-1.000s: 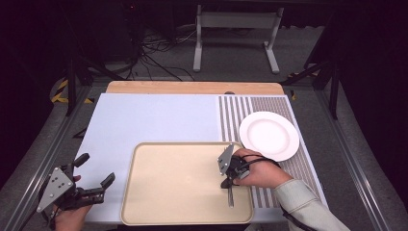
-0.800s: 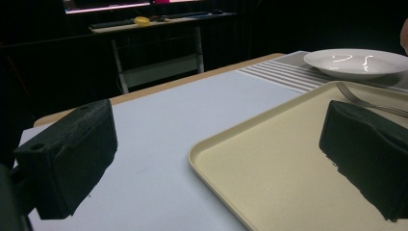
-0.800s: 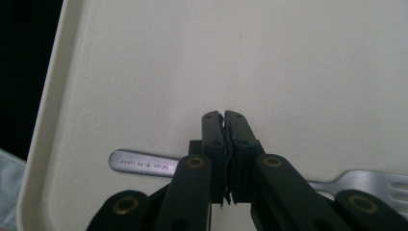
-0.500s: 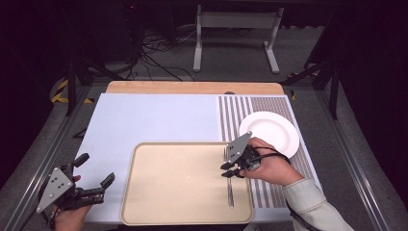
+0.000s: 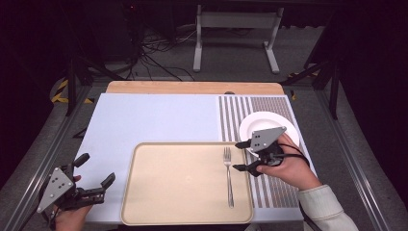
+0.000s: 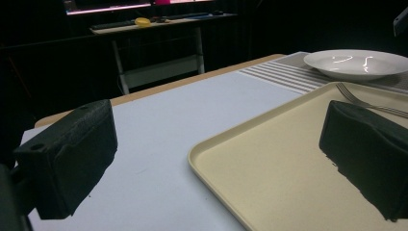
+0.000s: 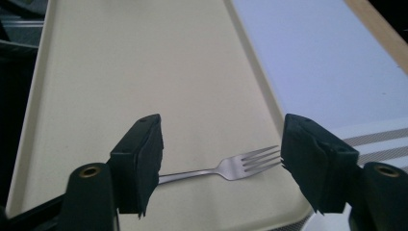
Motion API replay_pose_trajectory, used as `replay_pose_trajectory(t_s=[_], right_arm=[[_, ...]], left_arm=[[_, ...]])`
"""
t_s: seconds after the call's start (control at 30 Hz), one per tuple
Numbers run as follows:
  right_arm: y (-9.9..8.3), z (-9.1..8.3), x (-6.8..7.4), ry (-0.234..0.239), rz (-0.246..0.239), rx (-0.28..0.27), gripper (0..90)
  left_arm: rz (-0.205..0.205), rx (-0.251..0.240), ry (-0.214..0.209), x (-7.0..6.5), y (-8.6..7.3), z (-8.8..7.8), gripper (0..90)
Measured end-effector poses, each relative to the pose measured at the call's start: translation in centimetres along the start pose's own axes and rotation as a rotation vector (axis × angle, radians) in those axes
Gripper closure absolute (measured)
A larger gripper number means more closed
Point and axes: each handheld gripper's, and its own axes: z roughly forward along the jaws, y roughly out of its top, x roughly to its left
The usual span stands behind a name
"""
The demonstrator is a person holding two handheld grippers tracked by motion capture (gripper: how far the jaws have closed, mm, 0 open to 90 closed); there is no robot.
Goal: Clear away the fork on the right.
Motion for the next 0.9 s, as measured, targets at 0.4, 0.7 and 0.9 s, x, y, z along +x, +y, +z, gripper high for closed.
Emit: replay_pose_trajectory(t_s=[0.4, 0.7, 0.9], right_arm=[[-2.3, -2.9, -0.2, -0.128, 0.112, -0.162, 22.5], [-4.5, -4.6, 0.0, -0.238, 0.190, -0.283, 17.5], [-6.2, -5.3, 0.2, -0.292, 0.242, -0.334, 15.0]], left_arm=[[0.001, 0.001, -0.001, 0.0, 0.0, 0.1, 0.6], [0.000, 0.000, 0.000, 0.0, 0.0, 0.1, 0.6], [0.000, 0.002, 0.001, 0.0, 0.0, 0.1, 0.6]])
